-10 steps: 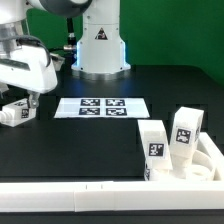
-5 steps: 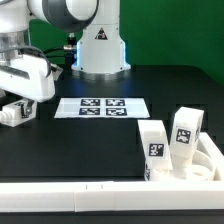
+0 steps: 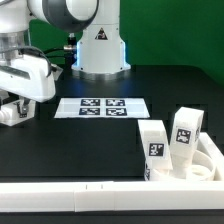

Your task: Assemble stool

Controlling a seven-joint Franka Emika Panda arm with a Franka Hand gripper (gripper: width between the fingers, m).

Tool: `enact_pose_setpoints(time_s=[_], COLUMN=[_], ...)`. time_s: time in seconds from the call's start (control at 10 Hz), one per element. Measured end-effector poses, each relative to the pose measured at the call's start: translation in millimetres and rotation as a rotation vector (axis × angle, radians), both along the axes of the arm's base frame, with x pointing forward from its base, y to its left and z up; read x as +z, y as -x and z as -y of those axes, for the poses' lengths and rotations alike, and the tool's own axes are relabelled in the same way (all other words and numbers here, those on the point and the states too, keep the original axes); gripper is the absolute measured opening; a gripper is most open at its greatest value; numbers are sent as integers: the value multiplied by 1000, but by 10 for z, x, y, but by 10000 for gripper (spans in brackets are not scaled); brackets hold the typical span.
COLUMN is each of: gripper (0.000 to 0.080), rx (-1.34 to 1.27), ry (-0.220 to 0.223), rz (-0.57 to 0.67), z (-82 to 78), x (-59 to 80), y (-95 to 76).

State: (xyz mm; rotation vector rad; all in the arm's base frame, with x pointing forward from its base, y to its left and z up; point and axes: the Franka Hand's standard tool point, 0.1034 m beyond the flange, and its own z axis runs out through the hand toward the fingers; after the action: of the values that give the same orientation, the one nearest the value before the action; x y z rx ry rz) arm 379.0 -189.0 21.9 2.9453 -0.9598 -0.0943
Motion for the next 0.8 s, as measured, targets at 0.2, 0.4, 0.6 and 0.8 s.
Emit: enact_pose_setpoints(time_s=[0.2,0.4,0.6,0.8], gripper=[330,330,330,331], rx=[-86,-247,-33,80], ry=[-39,-70,-61,-65], rz=[14,91,79,77], z=[-323,-683,-570,-589], x=[122,266,260,253], y=[-231,-505,-423,-427])
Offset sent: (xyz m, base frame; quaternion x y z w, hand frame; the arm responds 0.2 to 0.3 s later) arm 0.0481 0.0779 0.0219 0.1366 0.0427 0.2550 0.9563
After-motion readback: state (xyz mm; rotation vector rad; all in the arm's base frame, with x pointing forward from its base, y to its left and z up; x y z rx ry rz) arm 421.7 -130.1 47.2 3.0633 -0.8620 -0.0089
